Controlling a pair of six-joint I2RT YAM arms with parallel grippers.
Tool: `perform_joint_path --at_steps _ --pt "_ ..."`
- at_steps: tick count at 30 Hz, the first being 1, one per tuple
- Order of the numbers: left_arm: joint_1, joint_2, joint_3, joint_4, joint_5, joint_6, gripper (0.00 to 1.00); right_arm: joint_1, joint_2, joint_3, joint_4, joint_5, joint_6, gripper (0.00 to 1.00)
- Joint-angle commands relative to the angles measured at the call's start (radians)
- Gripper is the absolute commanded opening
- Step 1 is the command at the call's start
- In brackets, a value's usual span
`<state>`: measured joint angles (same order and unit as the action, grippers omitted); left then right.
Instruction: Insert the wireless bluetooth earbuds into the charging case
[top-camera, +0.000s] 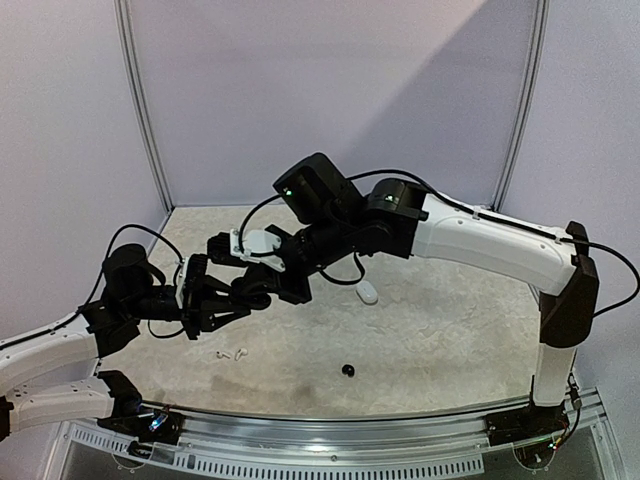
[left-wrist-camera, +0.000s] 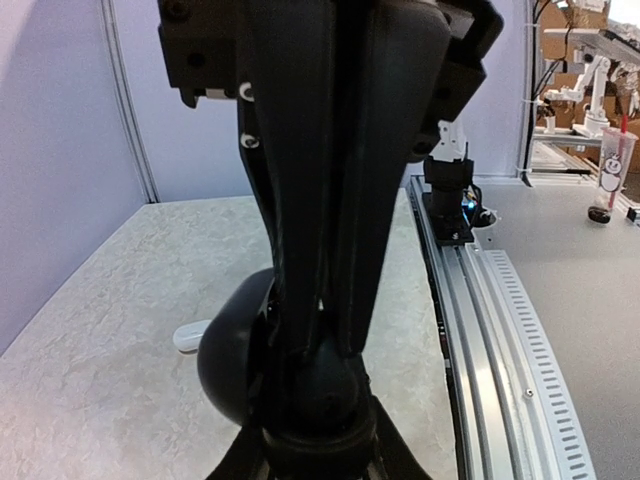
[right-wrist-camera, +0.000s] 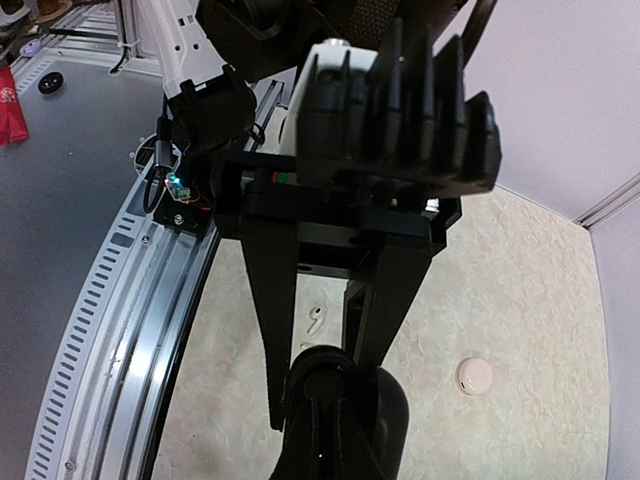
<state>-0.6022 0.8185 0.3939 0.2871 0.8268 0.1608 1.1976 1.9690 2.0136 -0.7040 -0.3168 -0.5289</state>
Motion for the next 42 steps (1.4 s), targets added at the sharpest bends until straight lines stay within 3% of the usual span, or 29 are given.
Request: perform_joint_path --at_steps 1,4,7,10,22,26,33,37,42 --pt "-0.018 -0.005 0.018 0.014 0.009 0.014 0.00 0.003 0.036 0.025 -0.028 0.011 -0.006 0.00" --pt "-0.019 -0.004 0.017 0.018 0.006 0.015 0.00 0.002 0.042 0.031 -0.031 0.012 -0.009 0.00" --pt "-0.019 -0.006 0.016 0.024 0.003 0.013 0.00 0.002 0.050 0.039 -0.043 0.029 -0.004 0.13" --pt "-0.019 -0.008 0.013 0.024 0.003 0.009 0.00 0.003 0.050 0.038 -0.050 0.041 0.005 0.21" --pt "-0.020 -0.009 0.008 0.014 -0.042 -0.043 0.00 -0.001 -0.001 0.081 -0.029 0.050 0.036 0.28" --pt "-0.019 -0.009 0.003 0.012 -0.075 -0.099 0.00 -0.037 -0.076 0.077 0.056 -0.027 0.110 0.29" --pt "-0.018 -0.004 0.004 0.015 -0.104 -0.125 0.00 -0.167 -0.219 -0.070 0.218 -0.114 0.410 0.37" --pt "-0.016 -0.005 0.001 0.017 -0.107 -0.119 0.00 -0.254 -0.225 -0.178 0.052 0.016 0.570 0.40" --pt "-0.016 -0.024 -0.013 0.020 -0.089 -0.090 0.00 -0.284 -0.187 -0.377 -0.098 0.095 0.513 0.37"
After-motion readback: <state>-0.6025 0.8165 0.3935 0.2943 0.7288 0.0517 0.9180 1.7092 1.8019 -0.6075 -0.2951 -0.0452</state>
